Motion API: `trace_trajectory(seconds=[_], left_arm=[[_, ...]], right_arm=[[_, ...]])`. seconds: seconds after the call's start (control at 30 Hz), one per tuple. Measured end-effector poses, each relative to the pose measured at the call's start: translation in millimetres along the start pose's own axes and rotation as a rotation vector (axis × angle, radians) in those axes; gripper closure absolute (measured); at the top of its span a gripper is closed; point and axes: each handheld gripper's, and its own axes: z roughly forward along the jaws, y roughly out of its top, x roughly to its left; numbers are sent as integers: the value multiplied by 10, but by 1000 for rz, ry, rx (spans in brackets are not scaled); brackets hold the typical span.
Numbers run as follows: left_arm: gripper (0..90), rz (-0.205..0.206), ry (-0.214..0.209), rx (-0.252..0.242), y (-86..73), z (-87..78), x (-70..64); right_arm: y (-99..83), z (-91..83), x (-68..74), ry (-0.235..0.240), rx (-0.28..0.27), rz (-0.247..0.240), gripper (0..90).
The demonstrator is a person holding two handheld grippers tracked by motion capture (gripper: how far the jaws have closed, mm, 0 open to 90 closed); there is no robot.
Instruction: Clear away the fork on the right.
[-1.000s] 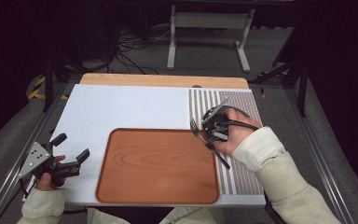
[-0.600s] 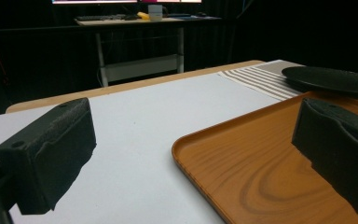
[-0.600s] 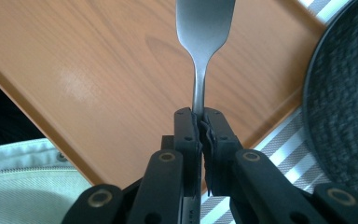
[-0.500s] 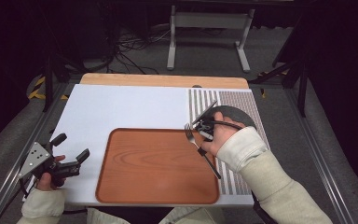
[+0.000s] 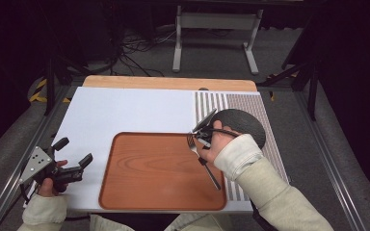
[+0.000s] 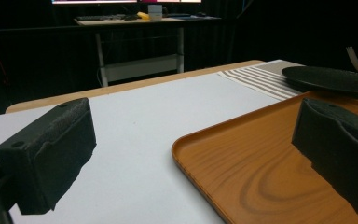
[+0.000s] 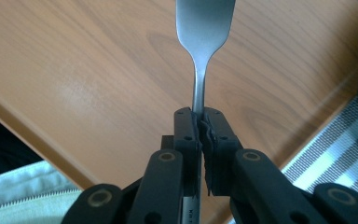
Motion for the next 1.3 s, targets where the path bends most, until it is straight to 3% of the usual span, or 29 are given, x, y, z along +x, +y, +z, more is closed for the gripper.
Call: trace_trajectory(seconds=[0.3, 0.63, 1.3], left_arm=[[0, -3, -1, -1, 0, -1, 3], [0, -1, -1, 1, 0, 0, 1], [0, -3, -1, 1, 0, 1, 2]], right_arm=[[-17, 138, -3, -8, 12, 44, 847], [-7, 256, -7, -7, 41, 49, 846], [22, 470, -7, -7, 86, 105, 845]])
